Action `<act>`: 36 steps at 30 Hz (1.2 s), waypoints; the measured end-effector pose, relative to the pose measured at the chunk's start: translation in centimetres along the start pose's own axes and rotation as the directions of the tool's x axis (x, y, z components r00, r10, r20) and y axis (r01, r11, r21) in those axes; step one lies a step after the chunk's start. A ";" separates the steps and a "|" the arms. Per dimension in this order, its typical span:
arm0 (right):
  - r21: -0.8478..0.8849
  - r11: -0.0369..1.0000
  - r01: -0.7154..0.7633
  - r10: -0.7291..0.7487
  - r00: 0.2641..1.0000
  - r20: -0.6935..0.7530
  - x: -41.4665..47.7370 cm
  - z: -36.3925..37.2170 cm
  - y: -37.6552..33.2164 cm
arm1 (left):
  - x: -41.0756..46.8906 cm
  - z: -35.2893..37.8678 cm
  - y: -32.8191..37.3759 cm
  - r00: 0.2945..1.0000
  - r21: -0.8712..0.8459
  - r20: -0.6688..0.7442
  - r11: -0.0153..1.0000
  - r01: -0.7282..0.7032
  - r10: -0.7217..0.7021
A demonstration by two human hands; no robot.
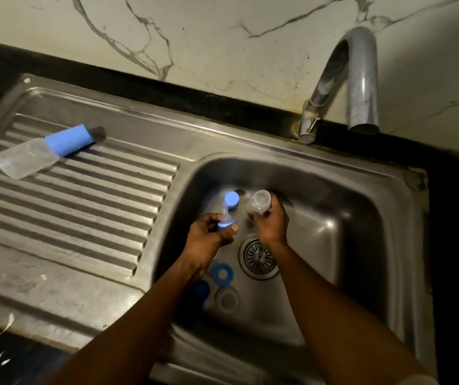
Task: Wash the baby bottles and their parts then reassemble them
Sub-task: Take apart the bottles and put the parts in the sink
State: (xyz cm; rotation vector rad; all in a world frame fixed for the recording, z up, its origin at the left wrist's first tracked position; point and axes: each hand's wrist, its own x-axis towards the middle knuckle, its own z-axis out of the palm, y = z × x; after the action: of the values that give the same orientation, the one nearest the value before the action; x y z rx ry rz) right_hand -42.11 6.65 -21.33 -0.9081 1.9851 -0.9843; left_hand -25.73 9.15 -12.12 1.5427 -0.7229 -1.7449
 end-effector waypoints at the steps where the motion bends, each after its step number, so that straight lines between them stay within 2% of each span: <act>1: 0.003 1.000 -0.015 0.014 1.000 0.007 0.1 0.0 0.1 | 0.1 0.0 -0.1 1.000 -0.003 0.011 1.000 0.009 -0.009; 5: 0.047 0.997 -0.068 0.065 0.997 0.052 -0.7 -0.9 -0.9 | 0.2 0.7 -0.6 0.997 -0.037 0.055 0.998 0.055 -0.053; 9: 0.116 0.982 -0.147 0.150 0.988 -0.022 -3.5 -3.1 -1.9 | -0.1 1.3 -0.7 0.987 -0.031 0.132 0.995 0.098 -0.093; 10: 0.189 0.966 -0.175 0.182 0.983 -0.020 -4.4 -3.7 -2.4 | -0.3 1.4 -0.7 0.983 -0.016 0.157 0.995 0.094 -0.090; 11: 0.296 0.931 -0.216 0.217 0.976 0.031 -5.3 -4.3 -3.1 | -0.4 1.4 -0.7 0.981 -0.010 0.173 0.996 0.091 -0.088; 12: 0.401 0.877 -0.266 0.228 0.963 0.140 -6.4 -4.9 -3.9 | -0.6 1.5 -0.7 0.979 -0.020 0.182 0.995 0.097 -0.092; 14: 0.469 0.834 -0.290 0.135 0.932 0.335 -8.6 -6.1 -5.4 | -0.9 1.4 -0.6 0.973 -0.056 0.213 0.993 0.108 -0.093; 17: 0.338 0.937 -0.086 -0.056 0.919 0.390 -10.0 -7.6 -5.4 | -1.6 0.9 -0.4 0.958 -0.084 0.269 0.989 0.122 -0.095; 20: 0.248 0.969 -0.001 -0.095 0.924 0.371 -10.4 -8.1 -5.1 | -2.3 0.7 -0.1 0.951 -0.050 0.295 0.992 0.117 -0.097; 23: 0.255 0.964 0.075 -0.162 0.926 0.340 -10.6 -8.5 -5.4 | -3.0 0.9 0.1 0.950 -0.022 0.300 0.995 0.094 -0.083; 29: 0.207 0.973 0.103 -0.173 0.918 0.356 -10.2 -8.9 -5.9 | -4.0 1.6 0.0 0.953 -0.033 0.293 0.995 0.094 -0.081; 32: 0.139 0.983 0.118 -0.164 0.907 0.388 -10.2 -9.1 -5.7 | -4.4 1.6 -0.3 0.956 0.002 0.291 0.999 0.047 -0.046; 36: 0.111 0.985 0.131 -0.165 0.903 0.397 -10.3 -9.1 -5.2 | -4.9 2.4 -0.8 0.978 0.033 0.210 0.999 -0.010 0.003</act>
State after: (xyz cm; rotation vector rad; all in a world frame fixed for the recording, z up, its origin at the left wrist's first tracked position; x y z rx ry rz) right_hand -43.29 15.80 -9.86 -1.1293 1.5334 -0.8688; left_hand -27.94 13.48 -9.43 1.3893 -0.8646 -1.9184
